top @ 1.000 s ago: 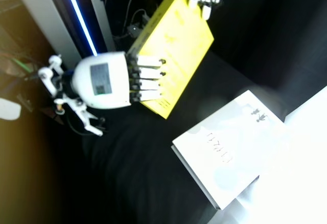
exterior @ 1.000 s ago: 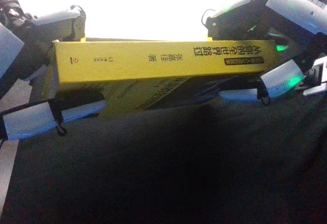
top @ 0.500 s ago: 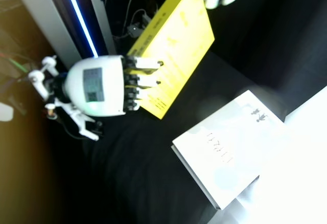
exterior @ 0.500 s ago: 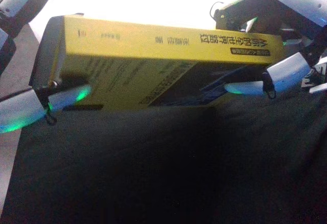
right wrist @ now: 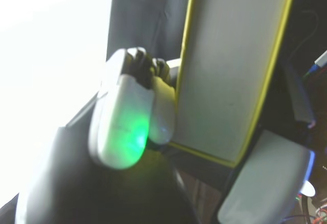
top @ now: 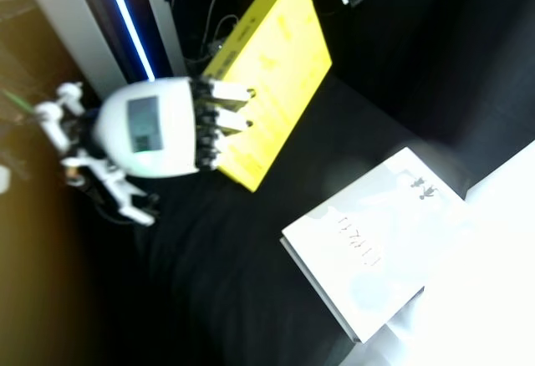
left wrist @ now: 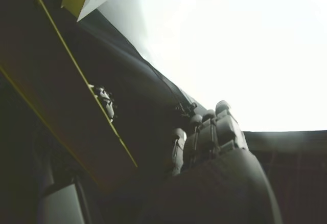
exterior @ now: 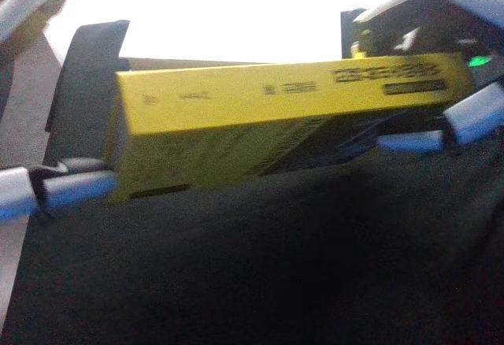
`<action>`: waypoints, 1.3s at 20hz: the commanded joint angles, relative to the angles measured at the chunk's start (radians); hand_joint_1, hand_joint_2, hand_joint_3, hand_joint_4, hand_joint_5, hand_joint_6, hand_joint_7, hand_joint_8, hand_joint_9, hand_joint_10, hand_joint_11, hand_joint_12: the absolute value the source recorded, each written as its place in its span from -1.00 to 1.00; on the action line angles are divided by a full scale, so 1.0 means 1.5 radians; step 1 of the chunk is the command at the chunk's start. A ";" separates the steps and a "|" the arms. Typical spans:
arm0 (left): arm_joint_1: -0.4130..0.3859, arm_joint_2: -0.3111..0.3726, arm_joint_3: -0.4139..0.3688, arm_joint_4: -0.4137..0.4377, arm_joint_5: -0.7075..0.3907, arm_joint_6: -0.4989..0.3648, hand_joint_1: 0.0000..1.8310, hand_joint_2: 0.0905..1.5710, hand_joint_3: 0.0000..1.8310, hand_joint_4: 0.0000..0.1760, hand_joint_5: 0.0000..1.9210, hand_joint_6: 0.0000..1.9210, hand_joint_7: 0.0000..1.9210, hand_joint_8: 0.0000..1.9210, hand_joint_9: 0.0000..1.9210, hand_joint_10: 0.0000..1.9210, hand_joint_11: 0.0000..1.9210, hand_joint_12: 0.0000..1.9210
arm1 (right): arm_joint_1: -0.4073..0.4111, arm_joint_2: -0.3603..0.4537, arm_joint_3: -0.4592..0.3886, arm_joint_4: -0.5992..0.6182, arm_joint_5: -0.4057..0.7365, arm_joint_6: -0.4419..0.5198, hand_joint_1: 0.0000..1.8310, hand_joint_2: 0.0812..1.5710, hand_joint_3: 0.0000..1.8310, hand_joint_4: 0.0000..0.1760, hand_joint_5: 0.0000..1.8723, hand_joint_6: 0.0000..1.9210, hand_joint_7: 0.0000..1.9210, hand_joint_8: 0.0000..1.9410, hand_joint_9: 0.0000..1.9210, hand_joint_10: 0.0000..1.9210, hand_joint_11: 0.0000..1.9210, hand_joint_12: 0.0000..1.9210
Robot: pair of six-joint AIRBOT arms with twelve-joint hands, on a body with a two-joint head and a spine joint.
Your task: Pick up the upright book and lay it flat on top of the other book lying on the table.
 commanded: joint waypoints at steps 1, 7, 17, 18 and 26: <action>0.000 0.007 0.001 -0.009 -0.094 -0.001 -0.31 0.07 -1.00 0.27 -1.00 -1.00 -1.00 -1.00 -1.00 -1.00 -1.00 -1.00 | 0.014 0.007 -0.005 0.029 0.094 0.009 0.67 -0.24 0.27 1.00 0.57 1.00 0.74 1.00 0.88 1.00 0.92 1.00; 0.015 0.006 0.001 -0.032 -0.096 -0.001 -0.27 0.12 -0.99 1.00 -1.00 -1.00 -1.00 -1.00 -1.00 -1.00 -1.00 -1.00 | 0.076 0.025 0.005 0.027 0.078 -0.012 0.79 -0.31 0.31 1.00 0.68 1.00 0.81 1.00 0.90 1.00 0.92 1.00; 0.015 -0.001 0.004 -0.032 -0.091 -0.001 -0.32 0.14 -0.99 1.00 -1.00 -1.00 -1.00 -1.00 -1.00 -1.00 -1.00 -1.00 | 0.149 0.016 0.016 0.041 0.050 -0.090 0.80 -0.13 0.23 1.00 0.78 1.00 0.85 1.00 1.00 1.00 1.00 1.00; 0.015 -0.001 0.004 -0.032 -0.091 -0.001 -0.34 0.14 -0.99 1.00 -1.00 -1.00 -1.00 -1.00 -1.00 -1.00 -1.00 -1.00 | 0.156 0.016 0.018 0.044 0.050 -0.093 0.82 -0.12 0.18 1.00 0.76 1.00 0.86 1.00 1.00 1.00 1.00 1.00; 0.013 -0.014 0.012 -0.025 -0.092 -0.001 -0.35 0.15 -1.00 1.00 -1.00 -1.00 -1.00 -1.00 -1.00 -1.00 -1.00 -1.00 | 0.225 -0.021 0.067 0.052 -0.057 -0.190 0.79 -0.10 -0.10 1.00 0.48 1.00 0.71 1.00 0.89 1.00 0.90 1.00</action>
